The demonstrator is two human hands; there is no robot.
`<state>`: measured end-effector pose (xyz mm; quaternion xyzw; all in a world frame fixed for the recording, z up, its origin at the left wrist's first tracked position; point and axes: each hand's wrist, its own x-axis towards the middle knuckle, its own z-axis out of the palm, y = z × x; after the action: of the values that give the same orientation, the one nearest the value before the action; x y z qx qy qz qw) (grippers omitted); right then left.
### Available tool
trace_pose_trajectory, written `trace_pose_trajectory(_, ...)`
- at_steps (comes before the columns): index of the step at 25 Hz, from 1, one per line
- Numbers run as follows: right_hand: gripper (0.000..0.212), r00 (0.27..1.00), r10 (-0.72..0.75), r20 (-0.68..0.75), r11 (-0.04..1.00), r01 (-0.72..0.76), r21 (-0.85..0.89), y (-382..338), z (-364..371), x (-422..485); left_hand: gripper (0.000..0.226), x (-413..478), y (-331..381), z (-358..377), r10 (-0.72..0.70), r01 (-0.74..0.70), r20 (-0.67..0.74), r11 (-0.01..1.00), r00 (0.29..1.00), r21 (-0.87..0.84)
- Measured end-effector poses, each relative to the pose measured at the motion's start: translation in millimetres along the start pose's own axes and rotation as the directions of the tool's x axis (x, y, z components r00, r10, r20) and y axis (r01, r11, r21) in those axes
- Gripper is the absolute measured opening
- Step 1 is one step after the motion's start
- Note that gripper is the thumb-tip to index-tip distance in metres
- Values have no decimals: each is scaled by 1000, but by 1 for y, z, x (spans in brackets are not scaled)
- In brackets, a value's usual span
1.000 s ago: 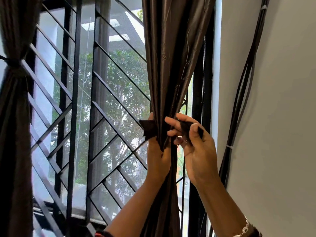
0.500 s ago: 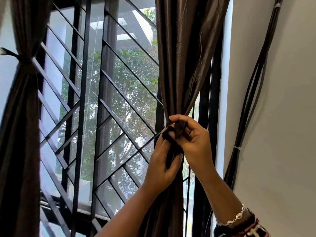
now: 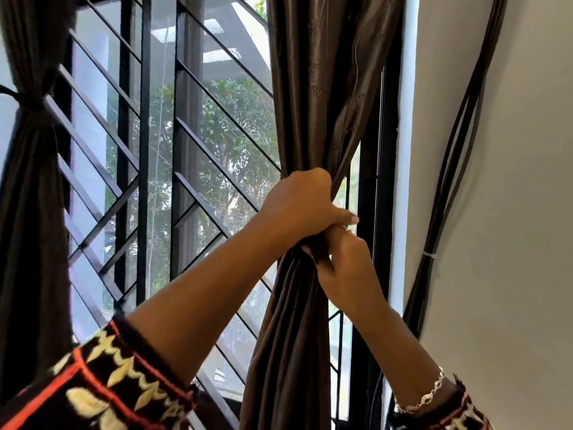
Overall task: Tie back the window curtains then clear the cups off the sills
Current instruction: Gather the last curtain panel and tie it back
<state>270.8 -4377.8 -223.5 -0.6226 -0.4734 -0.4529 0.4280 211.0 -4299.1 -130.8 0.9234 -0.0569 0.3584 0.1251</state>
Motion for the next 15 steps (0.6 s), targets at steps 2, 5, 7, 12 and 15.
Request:
trace_pose_trajectory(2,29,997,-59,59,997,62,-38,-3,-1,-7,29,4,-3,3,-54,56,53,997,997,-47)
trace_pose_trajectory(5,42,994,-23,107,990,7,141,-4,-9,-15,14,3,-13,1,-114,135,82,938,990,-319)
trace_pose_trajectory(7,35,998,5,58,959,-21,283,1,-17,-20,11,-2,-20,-3,-117,171,142,862,983,-478)
trace_pose_trajectory(12,11,999,42,-29,909,-27,416,0,-28,-4,15,-18,-34,3,-66,93,65,722,996,-686)
trace_pose_trajectory(15,20,995,14,-94,923,23,385,-5,-30,26,13,-31,-36,15,-7,-44,-66,667,998,-744)
